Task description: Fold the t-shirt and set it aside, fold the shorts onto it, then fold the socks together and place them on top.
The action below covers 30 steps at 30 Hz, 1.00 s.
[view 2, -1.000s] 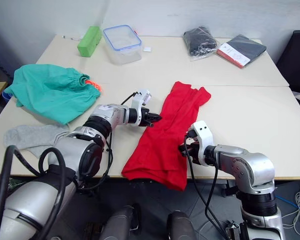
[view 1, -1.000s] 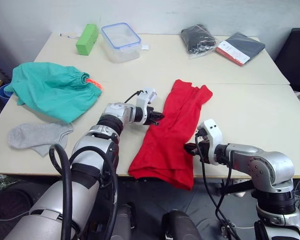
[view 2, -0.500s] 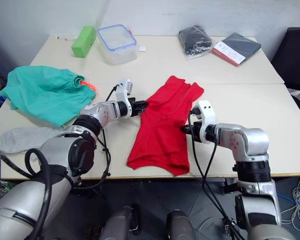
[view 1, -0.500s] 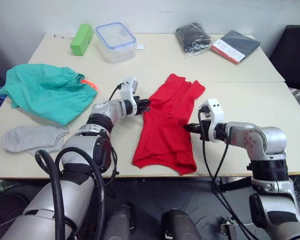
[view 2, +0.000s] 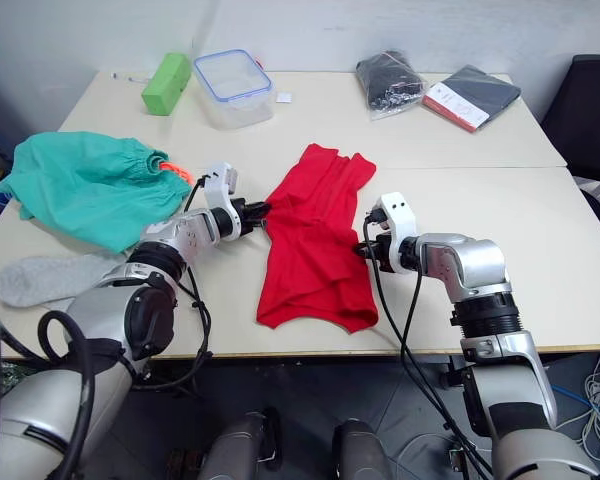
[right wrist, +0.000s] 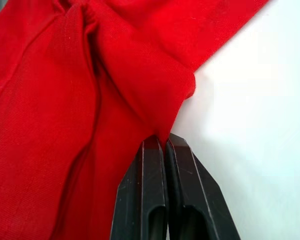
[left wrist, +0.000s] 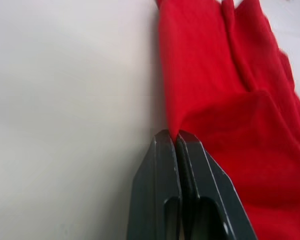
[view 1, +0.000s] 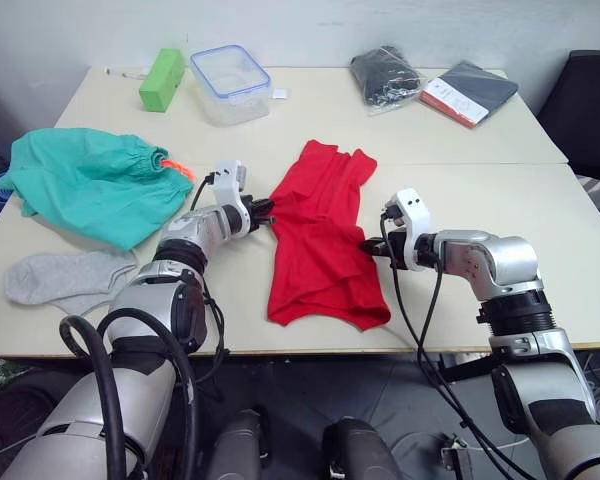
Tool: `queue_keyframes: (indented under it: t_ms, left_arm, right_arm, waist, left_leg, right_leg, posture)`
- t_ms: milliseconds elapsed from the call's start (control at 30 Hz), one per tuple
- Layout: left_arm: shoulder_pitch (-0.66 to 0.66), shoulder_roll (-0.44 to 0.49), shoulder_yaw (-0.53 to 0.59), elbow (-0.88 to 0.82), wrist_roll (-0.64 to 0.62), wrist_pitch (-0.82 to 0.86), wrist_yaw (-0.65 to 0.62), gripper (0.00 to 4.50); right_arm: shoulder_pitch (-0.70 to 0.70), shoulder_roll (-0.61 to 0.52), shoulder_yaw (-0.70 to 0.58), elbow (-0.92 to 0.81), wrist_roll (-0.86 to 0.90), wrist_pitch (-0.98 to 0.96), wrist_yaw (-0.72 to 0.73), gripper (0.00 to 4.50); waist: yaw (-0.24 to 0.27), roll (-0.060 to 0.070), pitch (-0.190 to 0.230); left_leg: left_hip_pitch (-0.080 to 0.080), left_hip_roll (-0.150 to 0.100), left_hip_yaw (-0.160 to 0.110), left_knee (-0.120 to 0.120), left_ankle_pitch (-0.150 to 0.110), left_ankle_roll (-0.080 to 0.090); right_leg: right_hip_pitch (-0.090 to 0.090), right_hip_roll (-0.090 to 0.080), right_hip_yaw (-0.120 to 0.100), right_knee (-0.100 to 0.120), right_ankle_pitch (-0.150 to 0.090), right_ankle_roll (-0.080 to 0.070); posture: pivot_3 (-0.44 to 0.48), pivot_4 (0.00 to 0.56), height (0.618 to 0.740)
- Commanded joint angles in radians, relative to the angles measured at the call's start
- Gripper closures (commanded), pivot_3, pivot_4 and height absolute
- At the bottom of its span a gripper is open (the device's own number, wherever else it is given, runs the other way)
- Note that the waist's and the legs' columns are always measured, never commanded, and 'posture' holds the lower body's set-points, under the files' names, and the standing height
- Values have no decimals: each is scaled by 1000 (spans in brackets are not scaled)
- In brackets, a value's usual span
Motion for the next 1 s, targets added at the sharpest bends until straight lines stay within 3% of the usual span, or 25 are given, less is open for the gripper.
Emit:
queue_keyframes:
  t_ms: [33,133,233,300,467,567,800,1000]
  left_arm:
    - [3,31,-59,-68,36,-43,-85,3289]
    - [28,75,-136,-140,80,-89,-184,2386]
    - [168,192,-281,-415,154,-281,-395,1468]
    - [269,263,-348,-585,175,-436,-496,911]
    - [439,370,-452,-806,215,-834,-589,911]
    - [449,380,-496,-800,265,-977,-563,911]
    - [398,356,-599,-676,399,-1224,-482,911]
    - [370,378,-645,-614,416,-1315,-485,911]
  right_arm:
    - [35,-58,0,-100,8,22,43,3214]
    - [81,-139,12,-218,-9,-6,85,2232]
    - [193,-336,55,-368,-111,-248,209,1268]
    - [257,-432,76,-400,-192,-456,260,1261]
    - [335,-575,166,-299,-445,-1169,335,1261]
    - [315,-564,201,-192,-511,-1410,339,1261]
    - [256,-433,275,-7,-603,-1710,303,1261]
    - [233,-353,289,25,-619,-1776,302,1261]
  waist:
    - [1,0,0]
    - [2,0,0]
    - [2,1,0]
    - [-1,1,0]
    - [1,1,0]
    - [1,1,1]
    - [0,1,1]
    - [-2,1,1]
  left_leg:
    - [0,0,0,0,0,0]
    - [-1,0,0,0,0,0]
    - [-1,0,1,-2,0,0]
    - [-1,0,2,-3,-1,-2]
    - [3,2,3,-3,-2,-2]
    - [3,2,3,1,-2,0]
    - [9,2,-2,2,-3,2]
    - [16,2,-2,1,-3,2]
  right_leg:
    - [0,0,0,0,0,0]
    - [0,0,0,-1,0,0]
    - [-1,0,0,-2,0,0]
    - [-1,1,1,-4,0,0]
    - [3,2,1,-7,0,0]
    - [6,1,0,-7,0,1]
    - [16,1,-4,-10,1,1]
    - [22,0,-4,-10,1,1]
  posture:
    - [0,150,740]
    - [0,150,740]
    - [0,150,740]
    - [0,150,740]
    - [0,150,740]
    - [0,150,740]
    - [0,150,740]
    - [0,150,740]
